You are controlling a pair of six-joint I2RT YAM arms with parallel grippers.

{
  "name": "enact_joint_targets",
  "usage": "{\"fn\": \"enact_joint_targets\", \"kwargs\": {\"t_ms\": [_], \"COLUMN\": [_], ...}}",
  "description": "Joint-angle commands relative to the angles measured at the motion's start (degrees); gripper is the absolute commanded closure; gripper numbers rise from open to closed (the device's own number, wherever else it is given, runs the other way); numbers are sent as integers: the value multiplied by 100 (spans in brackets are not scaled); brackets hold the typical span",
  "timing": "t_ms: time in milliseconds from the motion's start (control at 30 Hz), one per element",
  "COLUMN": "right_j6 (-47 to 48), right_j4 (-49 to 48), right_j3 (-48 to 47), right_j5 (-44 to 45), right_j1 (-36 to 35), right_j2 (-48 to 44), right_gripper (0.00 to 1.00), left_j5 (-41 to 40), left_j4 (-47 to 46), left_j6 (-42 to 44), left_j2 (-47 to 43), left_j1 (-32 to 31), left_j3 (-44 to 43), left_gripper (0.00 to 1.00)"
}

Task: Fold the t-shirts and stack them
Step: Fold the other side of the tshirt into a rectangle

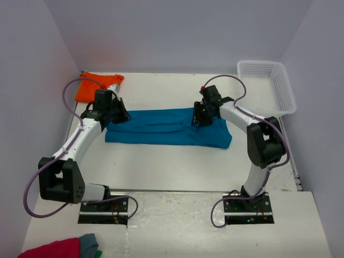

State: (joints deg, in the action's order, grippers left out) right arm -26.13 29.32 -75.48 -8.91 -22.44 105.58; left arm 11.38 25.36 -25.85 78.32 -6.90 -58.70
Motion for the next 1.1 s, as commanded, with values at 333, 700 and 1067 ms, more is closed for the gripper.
{"fn": "enact_joint_targets", "kwargs": {"t_ms": [333, 700, 1067], "right_j6": [-182, 186, 767], "right_j4": [-383, 3, 865], "right_j3": [-46, -905, -3735], "right_j5": [-243, 396, 908], "right_j1": [-182, -182, -7], "right_j2": [77, 744, 2589], "right_gripper": [59, 100, 93], "left_j5": [23, 49, 40], "left_j4": [-32, -14, 74], "left_j6": [247, 264, 317], "left_j2": [42, 69, 78], "left_j1": [-31, -31, -31], "left_j3": [-45, 34, 69], "left_gripper": [97, 97, 96]}}
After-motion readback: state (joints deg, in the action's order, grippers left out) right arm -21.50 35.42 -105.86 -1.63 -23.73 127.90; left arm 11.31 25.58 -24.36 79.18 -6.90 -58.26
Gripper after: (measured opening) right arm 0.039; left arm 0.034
